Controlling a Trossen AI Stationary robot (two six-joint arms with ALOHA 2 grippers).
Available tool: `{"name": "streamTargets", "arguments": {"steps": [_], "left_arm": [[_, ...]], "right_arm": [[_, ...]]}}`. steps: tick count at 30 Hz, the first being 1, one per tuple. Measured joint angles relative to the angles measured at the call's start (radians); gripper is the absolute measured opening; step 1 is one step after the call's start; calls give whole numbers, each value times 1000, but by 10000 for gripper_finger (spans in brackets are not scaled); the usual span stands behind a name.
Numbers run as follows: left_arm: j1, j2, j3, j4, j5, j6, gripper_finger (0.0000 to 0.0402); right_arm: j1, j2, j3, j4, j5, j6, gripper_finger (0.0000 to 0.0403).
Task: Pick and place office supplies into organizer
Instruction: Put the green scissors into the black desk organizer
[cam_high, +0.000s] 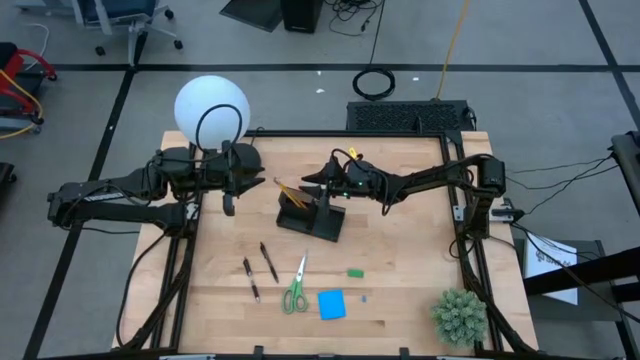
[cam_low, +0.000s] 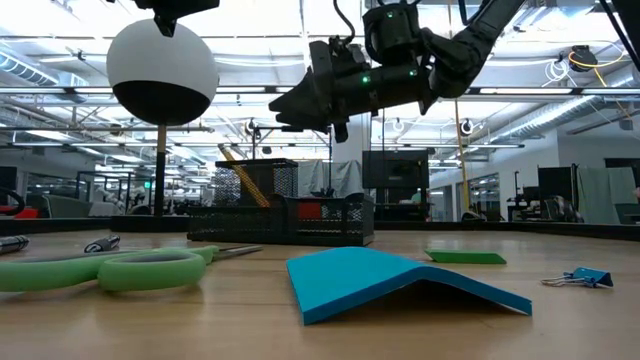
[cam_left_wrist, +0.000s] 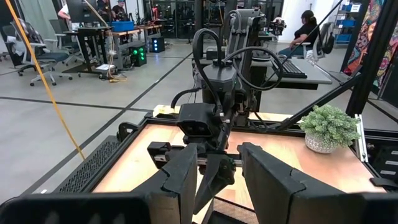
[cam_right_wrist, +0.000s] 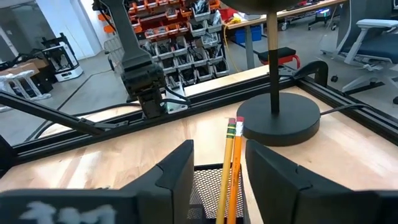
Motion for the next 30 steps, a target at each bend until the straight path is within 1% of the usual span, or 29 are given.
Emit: {"name": "streamTargets", "arguments": {"steps": [10,16,19,24,30], "left_arm": [[0,0,0,0,5,-11,127],[-1,0,0,26,98,0,127],[-11,0,0,31,127,-1,127],[-54,0,0,33,175,31,127],[-138,0,0,53,183,62,127]], "right_arm": [[30,0,0,1,-4,0,140],[68,-18,0,8,-5,0,140],[91,-34,0,16,-5,0,138],[138,-59,0,24,-5,0,139],[196,-77,0,34,-5,0,135]]}}
